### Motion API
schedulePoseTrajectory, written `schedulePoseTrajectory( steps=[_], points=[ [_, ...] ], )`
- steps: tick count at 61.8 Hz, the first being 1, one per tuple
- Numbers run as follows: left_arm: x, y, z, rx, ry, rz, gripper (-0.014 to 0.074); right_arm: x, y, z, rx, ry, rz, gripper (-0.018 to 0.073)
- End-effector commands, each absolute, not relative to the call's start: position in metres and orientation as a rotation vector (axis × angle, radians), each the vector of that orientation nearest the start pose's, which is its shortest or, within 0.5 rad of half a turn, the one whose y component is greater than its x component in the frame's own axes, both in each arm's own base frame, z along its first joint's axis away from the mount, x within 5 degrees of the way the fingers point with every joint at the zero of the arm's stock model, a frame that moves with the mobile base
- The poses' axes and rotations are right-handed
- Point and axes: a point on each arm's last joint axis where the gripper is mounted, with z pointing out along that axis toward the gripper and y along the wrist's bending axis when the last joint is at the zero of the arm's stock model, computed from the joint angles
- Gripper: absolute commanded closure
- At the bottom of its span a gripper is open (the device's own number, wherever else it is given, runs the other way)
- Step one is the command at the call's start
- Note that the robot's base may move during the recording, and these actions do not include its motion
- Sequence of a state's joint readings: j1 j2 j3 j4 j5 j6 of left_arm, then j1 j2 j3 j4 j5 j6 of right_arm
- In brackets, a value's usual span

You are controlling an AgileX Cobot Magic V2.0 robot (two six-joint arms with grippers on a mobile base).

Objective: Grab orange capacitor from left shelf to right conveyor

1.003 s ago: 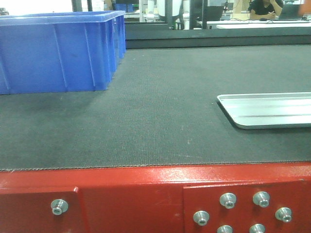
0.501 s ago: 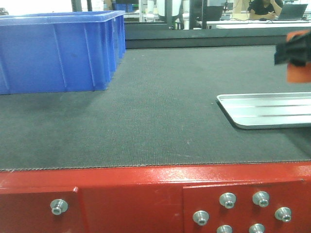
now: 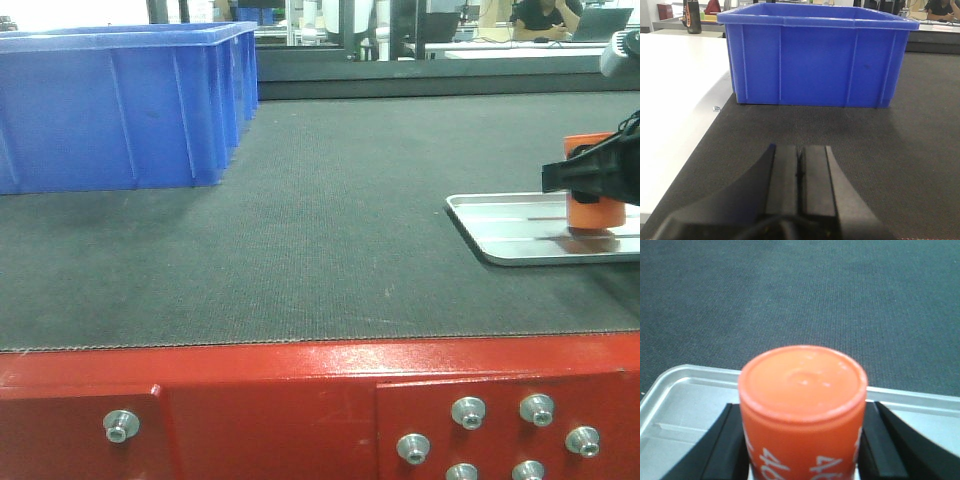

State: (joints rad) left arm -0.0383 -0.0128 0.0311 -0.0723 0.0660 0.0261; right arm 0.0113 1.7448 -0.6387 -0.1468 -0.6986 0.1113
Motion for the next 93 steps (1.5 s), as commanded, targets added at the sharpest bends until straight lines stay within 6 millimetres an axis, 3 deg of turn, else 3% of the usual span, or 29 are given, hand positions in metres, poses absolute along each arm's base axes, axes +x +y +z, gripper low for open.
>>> schedulePoseTrajectory(
  steps=[1, 9, 25, 36, 42, 47, 58, 75, 93],
  points=[
    [0.055, -0.002, 0.208, -0.005, 1.463, -0.076, 0.0723, 0.328, 0.011, 0.187, -0.091, 1.761, 0.093, 0.0149],
    [0.055, -0.002, 0.208, -0.005, 1.463, -0.076, 0.0723, 0.326, 0.011, 0.188, -0.091, 1.795, 0.085, -0.0074],
    [0.055, -0.002, 0.208, -0.005, 1.463, -0.076, 0.0723, 0.31, 0.01, 0.23, -0.091, 1.748, 0.063, -0.0061],
    [0.055, -0.002, 0.208, -0.005, 1.463, -0.076, 0.0723, 0.282, 0.01, 0.274, -0.093, 1.716, 0.04, -0.006],
    [0.055, -0.002, 0.208, -0.005, 1.463, -0.076, 0.0723, 0.263, 0.011, 0.296, -0.086, 1.691, 0.04, -0.0001],
    [0.055, -0.002, 0.208, -0.005, 1.463, -0.076, 0.0723, 0.244, 0.011, 0.315, -0.079, 1.654, 0.038, 0.0109],
    [0.055, -0.002, 0.208, -0.005, 1.463, -0.076, 0.0723, 0.202, 0.007, 0.343, -0.037, 1.641, 0.033, 0.0516],
    [0.055, -0.002, 0.208, -0.005, 1.463, -0.076, 0.0723, 0.154, 0.004, 0.368, -0.021, 1.564, 0.017, 0.0493],
    [0.055, -0.002, 0.208, -0.005, 1.463, -0.076, 0.0723, 0.148, 0.004, 0.372, -0.023, 1.54, 0.014, 0.0493]
  ],
)
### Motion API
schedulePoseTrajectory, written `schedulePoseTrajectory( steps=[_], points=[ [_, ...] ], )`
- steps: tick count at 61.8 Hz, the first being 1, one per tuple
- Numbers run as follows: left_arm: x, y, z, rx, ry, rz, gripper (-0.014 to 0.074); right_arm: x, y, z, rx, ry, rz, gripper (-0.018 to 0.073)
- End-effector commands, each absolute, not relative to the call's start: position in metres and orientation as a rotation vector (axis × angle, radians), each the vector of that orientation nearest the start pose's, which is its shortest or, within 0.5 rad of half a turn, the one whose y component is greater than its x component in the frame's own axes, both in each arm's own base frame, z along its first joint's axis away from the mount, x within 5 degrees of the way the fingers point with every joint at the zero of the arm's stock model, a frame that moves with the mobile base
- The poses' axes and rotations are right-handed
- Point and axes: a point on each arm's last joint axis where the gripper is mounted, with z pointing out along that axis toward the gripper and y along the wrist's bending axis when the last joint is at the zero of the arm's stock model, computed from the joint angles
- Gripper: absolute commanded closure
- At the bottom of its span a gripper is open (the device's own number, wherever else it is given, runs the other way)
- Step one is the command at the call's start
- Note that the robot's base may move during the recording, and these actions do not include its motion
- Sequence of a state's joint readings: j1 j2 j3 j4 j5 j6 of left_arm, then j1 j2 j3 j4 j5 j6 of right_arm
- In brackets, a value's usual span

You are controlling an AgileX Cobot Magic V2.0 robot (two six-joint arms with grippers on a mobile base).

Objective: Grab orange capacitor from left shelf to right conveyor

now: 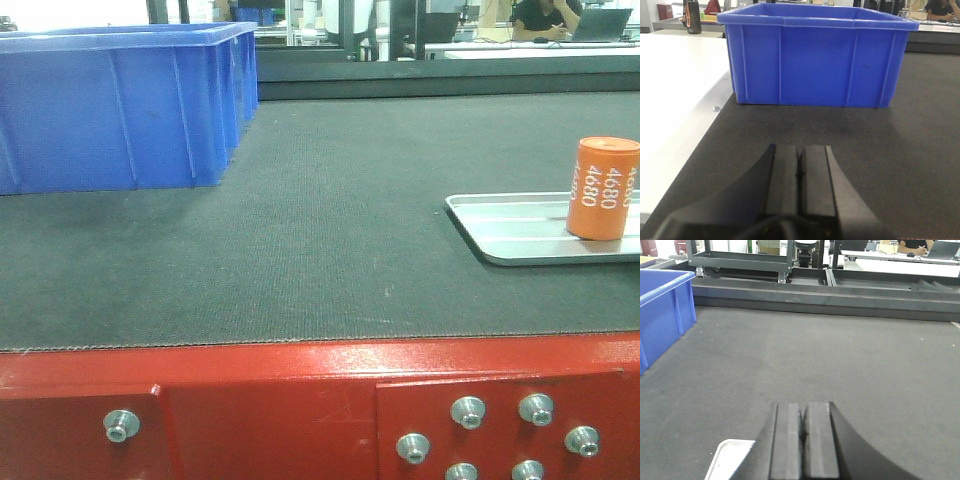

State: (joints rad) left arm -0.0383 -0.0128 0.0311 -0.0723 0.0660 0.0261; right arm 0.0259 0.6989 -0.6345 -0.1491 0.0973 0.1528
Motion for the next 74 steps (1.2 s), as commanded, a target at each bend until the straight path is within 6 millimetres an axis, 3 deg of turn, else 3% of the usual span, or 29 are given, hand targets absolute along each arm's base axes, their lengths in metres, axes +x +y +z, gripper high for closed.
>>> schedulePoseTrajectory(
  steps=[1, 15, 24, 31, 39, 53, 60, 74],
  points=[
    [0.055, -0.002, 0.208, -0.005, 1.463, -0.076, 0.0723, 0.148, 0.004, 0.372, -0.023, 1.541, 0.014, 0.0493],
    [0.055, -0.002, 0.208, -0.005, 1.463, -0.076, 0.0723, 0.148, 0.004, 0.371, -0.023, 1.542, 0.014, 0.0493],
    [0.055, -0.002, 0.208, -0.005, 1.463, -0.076, 0.0723, 0.138, 0.003, 0.357, -0.018, 1.565, 0.008, 0.0493],
    [0.055, -0.002, 0.208, -0.005, 1.463, -0.076, 0.0723, 0.114, -0.002, 0.334, 0.035, 1.554, 0.003, 0.0493],
    [0.055, -0.002, 0.208, -0.005, 1.463, -0.076, 0.0723, 0.089, -0.007, 0.291, 0.115, 1.538, -0.008, 0.0493],
    [0.055, -0.002, 0.208, -0.005, 1.463, -0.076, 0.0723, 0.062, -0.007, 0.226, 0.146, 1.476, -0.027, 0.0493],
    [0.055, -0.002, 0.208, -0.005, 1.463, -0.076, 0.0723, 0.054, -0.006, 0.21, 0.141, 1.422, -0.027, 0.0493],
    [0.055, -0.002, 0.208, -0.005, 1.463, -0.076, 0.0723, 0.056, -0.006, 0.208, 0.145, 1.46, -0.025, 0.0493]
  ],
)
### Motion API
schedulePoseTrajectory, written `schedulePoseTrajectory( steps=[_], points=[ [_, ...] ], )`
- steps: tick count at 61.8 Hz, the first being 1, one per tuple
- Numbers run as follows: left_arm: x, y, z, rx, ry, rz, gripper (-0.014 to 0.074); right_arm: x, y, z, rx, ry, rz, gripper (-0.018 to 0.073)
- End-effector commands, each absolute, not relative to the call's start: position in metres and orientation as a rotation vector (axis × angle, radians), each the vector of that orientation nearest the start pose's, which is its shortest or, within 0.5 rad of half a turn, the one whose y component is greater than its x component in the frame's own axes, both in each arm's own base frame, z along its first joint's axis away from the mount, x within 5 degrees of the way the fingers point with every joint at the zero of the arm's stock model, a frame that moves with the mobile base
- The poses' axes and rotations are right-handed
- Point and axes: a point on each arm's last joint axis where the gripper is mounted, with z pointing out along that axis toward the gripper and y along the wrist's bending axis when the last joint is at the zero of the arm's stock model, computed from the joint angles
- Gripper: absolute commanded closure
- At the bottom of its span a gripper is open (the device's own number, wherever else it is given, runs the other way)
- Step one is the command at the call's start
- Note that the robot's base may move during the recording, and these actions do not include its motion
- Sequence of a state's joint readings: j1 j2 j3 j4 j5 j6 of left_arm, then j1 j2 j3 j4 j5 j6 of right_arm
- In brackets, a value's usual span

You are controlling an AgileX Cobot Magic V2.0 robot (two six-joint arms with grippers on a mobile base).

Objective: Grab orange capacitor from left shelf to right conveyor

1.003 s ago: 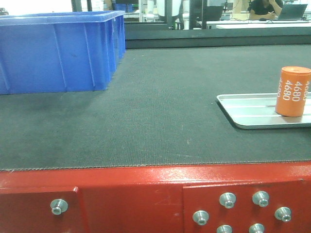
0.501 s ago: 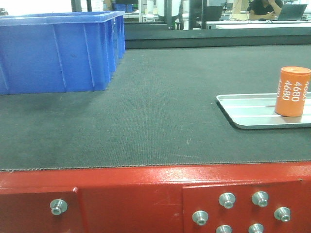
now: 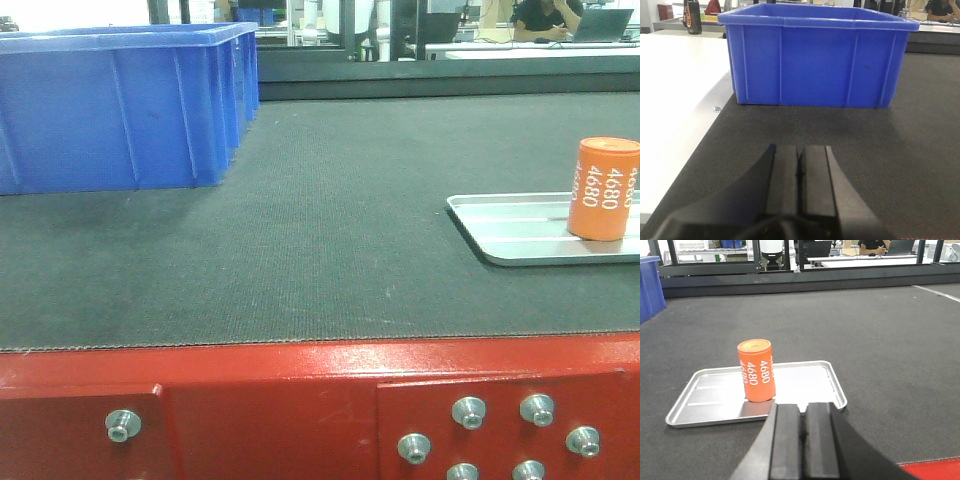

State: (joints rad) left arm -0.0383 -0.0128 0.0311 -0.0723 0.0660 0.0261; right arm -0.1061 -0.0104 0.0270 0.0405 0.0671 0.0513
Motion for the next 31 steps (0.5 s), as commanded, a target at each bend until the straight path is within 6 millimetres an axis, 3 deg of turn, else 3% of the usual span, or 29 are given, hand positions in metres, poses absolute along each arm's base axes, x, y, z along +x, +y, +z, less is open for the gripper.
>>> schedulePoseTrajectory(
  steps=[1, 31],
  points=[
    [0.0552, -0.0023, 0.2078, -0.005, 1.463, -0.076, 0.0723, 0.0558, -0.0064, 0.2084, 0.145, 1.46, -0.025, 0.0493],
    [0.0552, -0.0023, 0.2078, -0.005, 1.463, -0.076, 0.0723, 0.0558, -0.0064, 0.2083, 0.145, 1.461, -0.025, 0.0493]
  ],
)
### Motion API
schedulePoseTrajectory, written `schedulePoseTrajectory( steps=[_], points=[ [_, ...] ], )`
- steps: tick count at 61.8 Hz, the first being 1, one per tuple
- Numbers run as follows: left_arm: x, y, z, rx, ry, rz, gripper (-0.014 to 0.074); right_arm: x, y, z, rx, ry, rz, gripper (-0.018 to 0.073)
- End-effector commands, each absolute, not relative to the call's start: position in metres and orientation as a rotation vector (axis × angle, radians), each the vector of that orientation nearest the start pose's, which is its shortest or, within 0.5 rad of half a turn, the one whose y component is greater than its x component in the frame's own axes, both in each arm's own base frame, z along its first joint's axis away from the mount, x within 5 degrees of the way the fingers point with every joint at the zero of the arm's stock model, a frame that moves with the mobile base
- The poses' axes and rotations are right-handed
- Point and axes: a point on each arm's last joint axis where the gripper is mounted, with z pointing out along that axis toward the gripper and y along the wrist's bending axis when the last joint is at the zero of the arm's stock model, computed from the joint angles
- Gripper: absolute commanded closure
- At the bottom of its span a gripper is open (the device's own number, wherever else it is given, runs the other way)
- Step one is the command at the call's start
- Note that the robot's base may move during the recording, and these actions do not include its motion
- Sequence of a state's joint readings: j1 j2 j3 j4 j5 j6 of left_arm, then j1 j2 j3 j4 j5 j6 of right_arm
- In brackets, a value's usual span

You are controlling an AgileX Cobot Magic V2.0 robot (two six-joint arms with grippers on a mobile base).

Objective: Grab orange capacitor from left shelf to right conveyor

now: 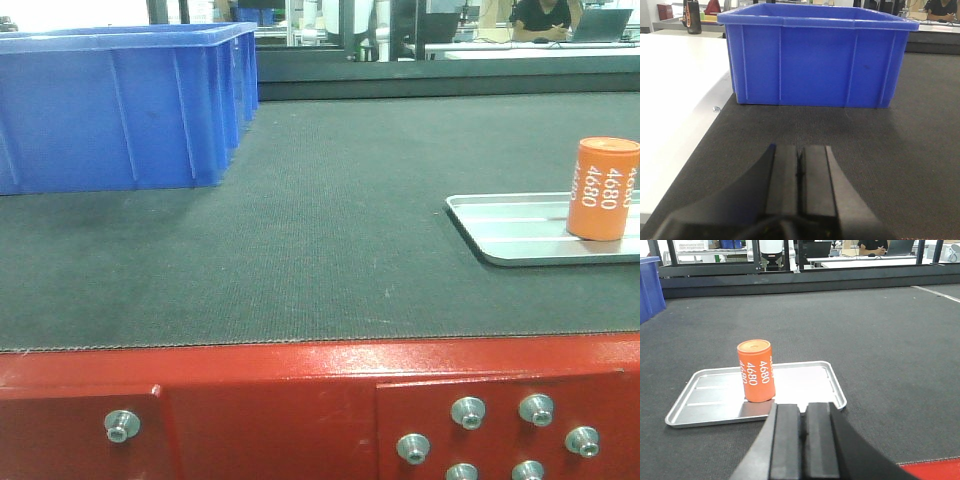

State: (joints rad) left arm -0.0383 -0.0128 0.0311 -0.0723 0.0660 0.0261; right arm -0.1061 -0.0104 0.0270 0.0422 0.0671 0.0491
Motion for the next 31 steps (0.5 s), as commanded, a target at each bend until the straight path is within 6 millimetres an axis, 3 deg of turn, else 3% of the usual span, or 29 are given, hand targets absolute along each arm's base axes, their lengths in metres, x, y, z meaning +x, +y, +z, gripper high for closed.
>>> schedulePoseTrajectory(
  steps=[1, 31],
  points=[
    [0.0552, -0.0023, 0.2078, -0.005, 1.463, -0.076, 0.0723, 0.0558, -0.0064, 0.2083, 0.145, 1.461, -0.025, 0.0493],
    [0.0552, -0.0023, 0.2078, -0.005, 1.463, -0.076, 0.0723, 0.0558, -0.0064, 0.2083, 0.145, 1.461, -0.025, 0.0493]
  ],
)
